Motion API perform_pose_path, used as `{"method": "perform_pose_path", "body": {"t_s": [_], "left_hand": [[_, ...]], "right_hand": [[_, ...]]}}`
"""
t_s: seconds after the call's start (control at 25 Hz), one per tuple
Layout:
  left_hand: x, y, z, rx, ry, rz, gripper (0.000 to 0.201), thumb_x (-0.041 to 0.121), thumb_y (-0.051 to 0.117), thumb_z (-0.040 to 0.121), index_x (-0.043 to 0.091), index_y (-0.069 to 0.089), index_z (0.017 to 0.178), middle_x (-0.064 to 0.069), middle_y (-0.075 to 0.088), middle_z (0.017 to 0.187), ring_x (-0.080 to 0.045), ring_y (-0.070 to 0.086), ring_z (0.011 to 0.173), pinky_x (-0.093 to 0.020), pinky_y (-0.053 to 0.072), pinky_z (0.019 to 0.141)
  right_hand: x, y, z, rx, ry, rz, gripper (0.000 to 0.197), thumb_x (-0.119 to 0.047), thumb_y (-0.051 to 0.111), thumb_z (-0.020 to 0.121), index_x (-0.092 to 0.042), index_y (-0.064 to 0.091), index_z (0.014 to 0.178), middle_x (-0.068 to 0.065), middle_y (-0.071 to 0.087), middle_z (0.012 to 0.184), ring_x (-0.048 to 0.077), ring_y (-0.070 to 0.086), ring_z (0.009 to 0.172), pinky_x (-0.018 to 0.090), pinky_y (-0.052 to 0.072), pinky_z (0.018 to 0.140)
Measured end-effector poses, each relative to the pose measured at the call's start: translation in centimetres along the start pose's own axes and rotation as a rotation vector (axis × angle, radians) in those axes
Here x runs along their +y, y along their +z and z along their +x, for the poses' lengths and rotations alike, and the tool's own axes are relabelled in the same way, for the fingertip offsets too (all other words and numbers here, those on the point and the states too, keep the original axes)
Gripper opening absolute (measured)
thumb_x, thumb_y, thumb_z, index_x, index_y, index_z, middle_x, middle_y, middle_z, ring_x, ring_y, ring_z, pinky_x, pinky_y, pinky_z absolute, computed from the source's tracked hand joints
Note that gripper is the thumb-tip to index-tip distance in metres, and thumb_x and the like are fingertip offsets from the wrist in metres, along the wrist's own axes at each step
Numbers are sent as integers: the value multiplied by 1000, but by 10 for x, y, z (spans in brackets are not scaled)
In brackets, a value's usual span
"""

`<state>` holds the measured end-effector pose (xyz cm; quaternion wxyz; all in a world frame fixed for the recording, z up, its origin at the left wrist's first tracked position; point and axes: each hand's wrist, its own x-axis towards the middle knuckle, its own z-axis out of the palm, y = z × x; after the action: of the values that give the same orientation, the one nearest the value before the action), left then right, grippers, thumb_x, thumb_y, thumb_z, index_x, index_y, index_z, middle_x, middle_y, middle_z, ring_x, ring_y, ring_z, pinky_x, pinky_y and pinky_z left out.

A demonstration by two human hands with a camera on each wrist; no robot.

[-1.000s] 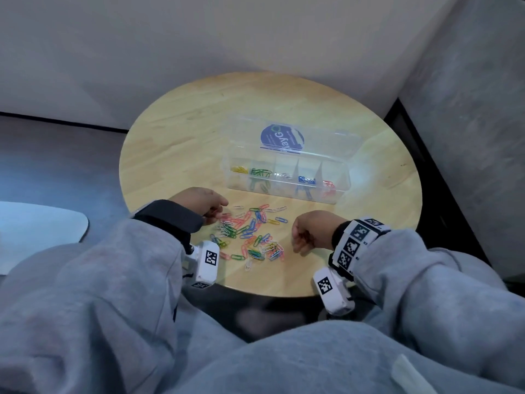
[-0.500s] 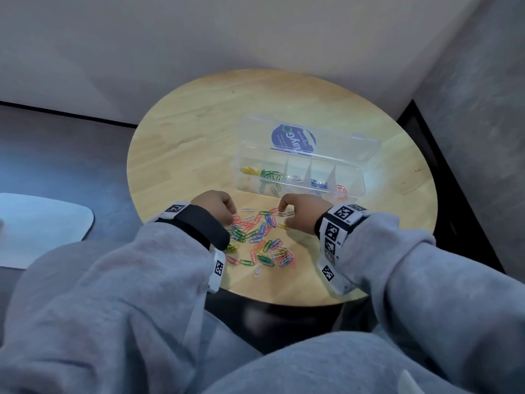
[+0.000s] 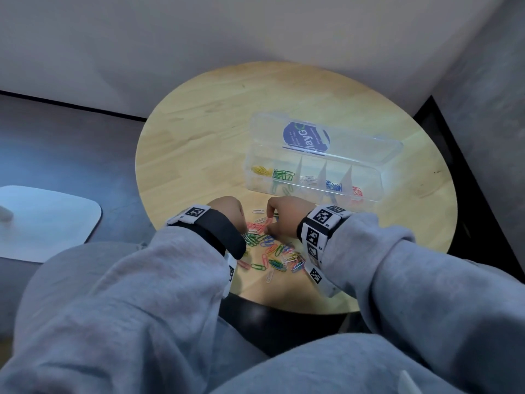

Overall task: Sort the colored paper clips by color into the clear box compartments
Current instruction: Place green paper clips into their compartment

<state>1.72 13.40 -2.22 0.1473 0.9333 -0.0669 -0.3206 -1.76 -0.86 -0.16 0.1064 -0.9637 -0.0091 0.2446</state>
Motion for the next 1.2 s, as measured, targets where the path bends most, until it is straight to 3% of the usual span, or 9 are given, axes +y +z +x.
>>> {"method": "perform_pose_path", "body": {"t_s": [0.16, 0.28, 0.44, 0.52, 0.64, 0.8, 0.96, 1.08, 1.2], "left_hand": [[1, 2, 1, 9, 5, -8, 24, 16, 64, 82, 14, 51, 62, -5, 53, 76, -23, 45, 71, -28, 35, 65], [-4, -4, -2, 20, 8, -61, 18, 20, 63, 84, 12, 58, 68, -2, 57, 76, -21, 50, 74, -26, 37, 66], [-6, -17, -10, 56, 22, -197, 22, 24, 63, 86, 13, 52, 70, -4, 53, 74, -21, 47, 75, -27, 36, 69], [-10, -22, -12, 68, -9, -324, 21, 20, 63, 85, 12, 53, 68, -4, 53, 67, -22, 48, 71, -27, 37, 70], [-15, -24, -12, 72, -29, -513, 27, 12, 62, 83, 11, 50, 58, -11, 55, 65, -25, 47, 69, -29, 38, 72], [-17, -22, -11, 54, -15, -738, 34, 0, 59, 82, 12, 55, 50, -19, 56, 75, -26, 48, 70, -32, 40, 73], [-9, -24, -16, 36, -70, -875, 20, -5, 43, 89, 10, 55, 82, -8, 51, 64, -12, 50, 45, -18, 40, 48], [-3, -24, -20, -26, -136, -885, 27, -4, 32, 93, 7, 53, 80, -8, 42, 63, -15, 42, 50, -13, 33, 35], [-2, -24, -19, -76, -182, -1038, 28, 6, 37, 94, 7, 56, 74, -8, 49, 68, -14, 51, 48, -12, 40, 33]], "right_hand": [[-2, 3, 6, -33, -14, -53, 19, -32, 64, 84, -19, 50, 87, 1, 58, 93, 19, 51, 84, 27, 41, 69], [-1, 3, 5, -22, -44, -36, 15, -27, 64, 85, -19, 52, 87, -1, 55, 89, 19, 52, 83, 27, 40, 67], [-5, 1, 3, -22, -155, -53, 27, -24, 61, 86, -25, 57, 113, 1, 53, 108, 21, 55, 98, 28, 41, 73], [-9, 0, 4, -54, -187, -103, 31, -23, 59, 88, -29, 57, 118, 3, 53, 112, 22, 56, 102, 29, 42, 74], [-11, -2, 6, -80, -192, -145, 28, -22, 56, 88, -29, 58, 115, 4, 55, 113, 24, 57, 102, 32, 45, 77], [-15, -2, 9, -95, -179, -164, 23, -15, 55, 84, -21, 61, 106, 2, 58, 110, 24, 58, 97, 28, 42, 68], [-19, 5, 13, -133, -147, -166, 9, -13, 60, 78, -18, 57, 86, 2, 59, 91, 19, 51, 78, 23, 37, 54], [-17, 5, 12, -152, -139, -151, 7, -16, 62, 79, -16, 55, 78, 0, 57, 81, 19, 51, 76, 22, 36, 52], [-11, 3, 8, -160, -101, -88, 16, -15, 61, 79, -19, 51, 67, -1, 56, 76, 18, 51, 76, 24, 40, 56]]}}
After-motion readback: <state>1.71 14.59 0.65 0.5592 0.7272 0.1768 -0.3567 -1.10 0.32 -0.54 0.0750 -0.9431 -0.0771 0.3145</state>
